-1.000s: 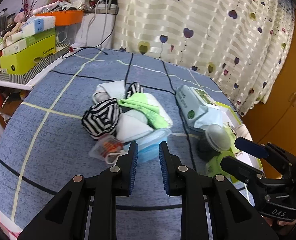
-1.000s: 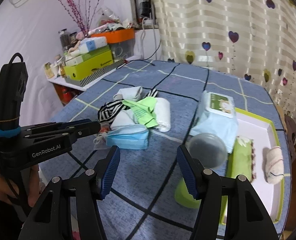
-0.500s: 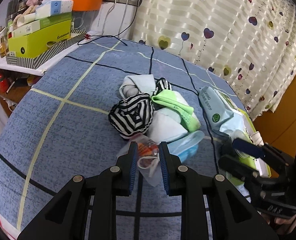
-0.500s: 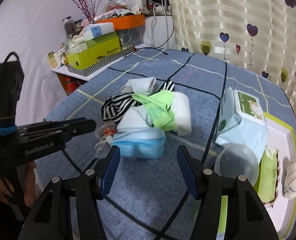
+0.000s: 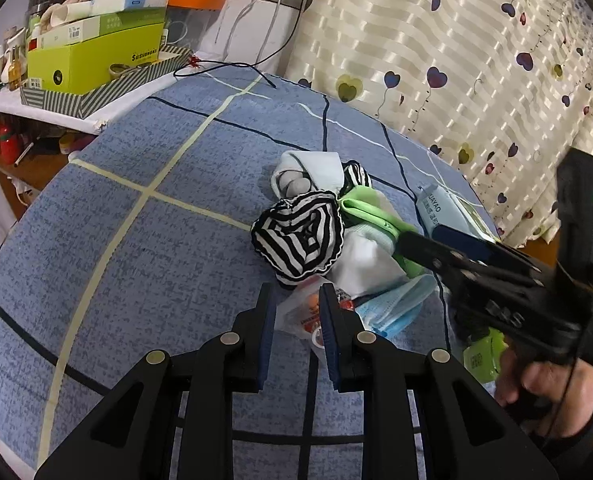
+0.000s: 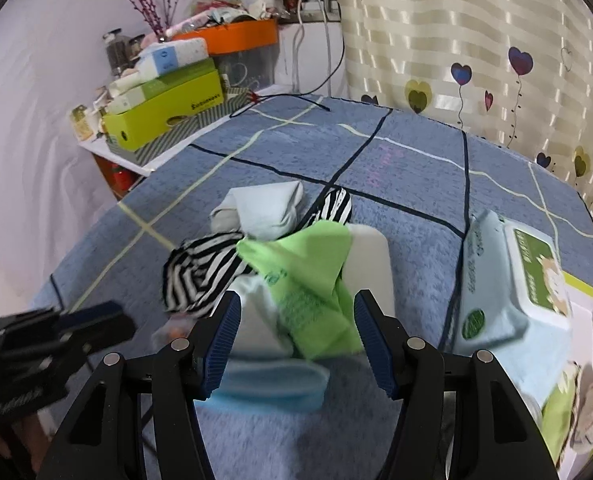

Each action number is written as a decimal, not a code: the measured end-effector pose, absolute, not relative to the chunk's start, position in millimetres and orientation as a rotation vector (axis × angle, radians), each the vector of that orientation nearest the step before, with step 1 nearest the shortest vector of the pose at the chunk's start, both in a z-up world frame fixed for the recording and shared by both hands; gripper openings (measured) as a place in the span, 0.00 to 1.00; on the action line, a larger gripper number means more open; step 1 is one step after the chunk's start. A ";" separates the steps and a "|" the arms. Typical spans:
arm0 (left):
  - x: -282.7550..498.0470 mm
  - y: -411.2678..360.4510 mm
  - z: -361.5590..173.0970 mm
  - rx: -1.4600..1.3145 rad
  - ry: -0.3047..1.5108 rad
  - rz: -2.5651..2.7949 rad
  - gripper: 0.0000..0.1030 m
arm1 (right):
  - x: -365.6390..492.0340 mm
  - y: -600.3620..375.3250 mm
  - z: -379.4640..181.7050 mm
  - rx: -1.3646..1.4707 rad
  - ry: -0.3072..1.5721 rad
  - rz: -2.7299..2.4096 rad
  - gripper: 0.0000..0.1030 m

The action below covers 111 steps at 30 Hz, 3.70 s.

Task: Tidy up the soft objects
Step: 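Grasp the mesh bag with the left tool while the right tool grasps the green cloth, then lift the mesh bag and green cloth and carry both toward the white tray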

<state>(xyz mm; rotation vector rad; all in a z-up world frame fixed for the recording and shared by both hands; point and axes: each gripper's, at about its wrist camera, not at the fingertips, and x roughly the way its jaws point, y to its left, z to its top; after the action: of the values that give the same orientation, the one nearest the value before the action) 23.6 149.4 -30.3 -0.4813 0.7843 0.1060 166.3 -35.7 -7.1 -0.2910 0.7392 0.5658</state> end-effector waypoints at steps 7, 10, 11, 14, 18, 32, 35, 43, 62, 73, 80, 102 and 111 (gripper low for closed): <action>30.8 151.1 -38.8 -0.519 0.804 0.063 0.33 | 191.3 -29.3 -21.1 -0.278 0.809 0.555 0.32; 33.9 150.3 -42.4 -0.538 0.816 0.052 0.34 | 193.6 -32.1 -20.0 -0.272 0.810 0.545 0.10; 34.4 150.1 -43.2 -0.544 0.818 0.048 0.34 | 193.5 -33.7 -18.8 -0.268 0.804 0.541 0.07; 35.3 149.5 -45.2 -0.559 0.822 0.045 0.44 | 189.7 -40.7 -13.1 -0.248 0.790 0.547 0.05; 35.8 147.6 -46.5 -0.571 0.830 0.046 0.44 | 178.0 -50.4 0.1 -0.227 0.753 0.558 0.05; 48.5 131.7 -62.8 -0.528 0.925 0.087 0.55 | 143.8 -69.7 21.4 -0.207 0.689 0.595 0.05; 49.5 129.4 -62.2 -0.532 0.923 0.092 0.55 | 139.9 -70.3 21.0 -0.207 0.686 0.601 0.05; 49.7 117.0 -60.4 -0.513 0.900 0.043 0.28 | 128.3 -76.3 28.1 -0.208 0.663 0.597 0.05; 12.4 135.5 -21.8 -0.494 0.779 0.106 0.22 | 128.0 -70.8 13.6 -0.321 0.724 0.578 0.56; 16.3 135.1 -24.3 -0.510 0.782 0.073 0.22 | 158.1 -56.8 -13.2 -0.394 0.814 0.541 0.05; 12.6 126.6 -6.9 -0.487 0.739 0.068 0.22 | 135.4 -73.2 16.9 -0.332 0.707 0.558 0.04; 21.7 51.8 52.1 -0.322 0.655 -0.023 0.22 | 56.1 -136.7 85.4 -0.221 0.495 0.586 0.04; 26.5 23.2 67.6 -0.285 0.636 -0.075 0.22 | 44.8 -169.1 100.6 -0.184 0.449 0.540 0.04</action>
<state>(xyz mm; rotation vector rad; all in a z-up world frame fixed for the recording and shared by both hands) 26.5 23.2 67.6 -0.2851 0.6356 -0.0749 44.8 -169.1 100.6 -0.1841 0.4489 0.5396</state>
